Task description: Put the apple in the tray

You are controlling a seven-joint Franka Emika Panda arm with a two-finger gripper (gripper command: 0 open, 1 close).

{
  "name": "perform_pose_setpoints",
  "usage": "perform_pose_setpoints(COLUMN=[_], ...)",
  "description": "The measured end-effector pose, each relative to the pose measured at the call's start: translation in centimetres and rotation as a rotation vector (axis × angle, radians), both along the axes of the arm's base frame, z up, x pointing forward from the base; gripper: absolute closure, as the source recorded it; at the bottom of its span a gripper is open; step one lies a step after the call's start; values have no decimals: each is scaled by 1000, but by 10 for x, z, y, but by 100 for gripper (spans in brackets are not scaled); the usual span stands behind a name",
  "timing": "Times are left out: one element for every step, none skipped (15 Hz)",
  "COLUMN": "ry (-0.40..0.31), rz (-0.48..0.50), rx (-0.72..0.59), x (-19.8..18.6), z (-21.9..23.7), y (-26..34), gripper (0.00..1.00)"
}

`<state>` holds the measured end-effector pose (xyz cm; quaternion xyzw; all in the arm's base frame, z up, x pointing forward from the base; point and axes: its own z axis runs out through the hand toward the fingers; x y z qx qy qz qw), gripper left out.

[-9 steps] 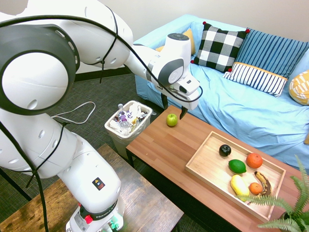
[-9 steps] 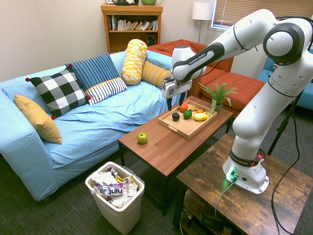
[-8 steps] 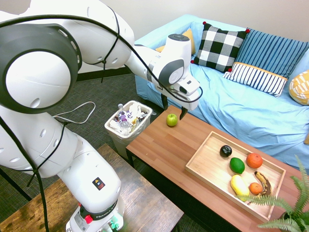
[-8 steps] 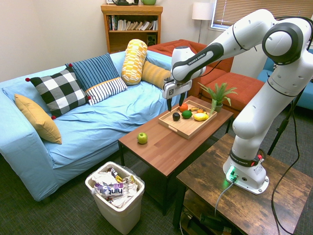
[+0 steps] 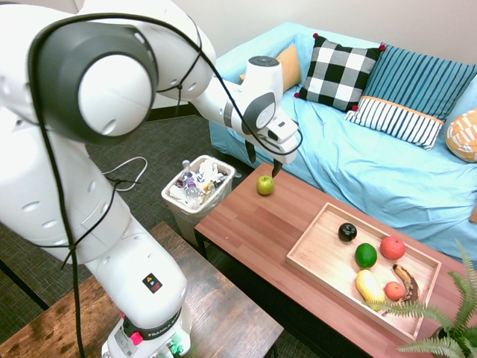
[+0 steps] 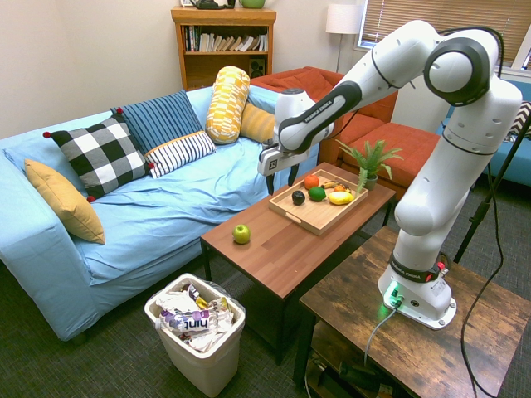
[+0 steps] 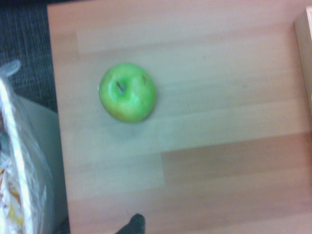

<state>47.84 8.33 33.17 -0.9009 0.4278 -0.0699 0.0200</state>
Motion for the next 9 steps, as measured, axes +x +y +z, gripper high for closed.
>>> perform_pose_setpoints(ry=[-1,-1,-2,-2,3,10,16,20,27], rz=[-11,-24,-41,-55,-62,-62,-63,-64,-69], rx=[-10,-22,-33,-37,-36,-37,-39,-39,-38], x=[13,27,43,58,72,85,95,103,112], z=[-15,-30,-45,-60,-75,-90,-103,-114,-124], y=[11,20,27,32,36,43,51,58,64], gripper=[0,0,0,0,0,0,0,0,0])
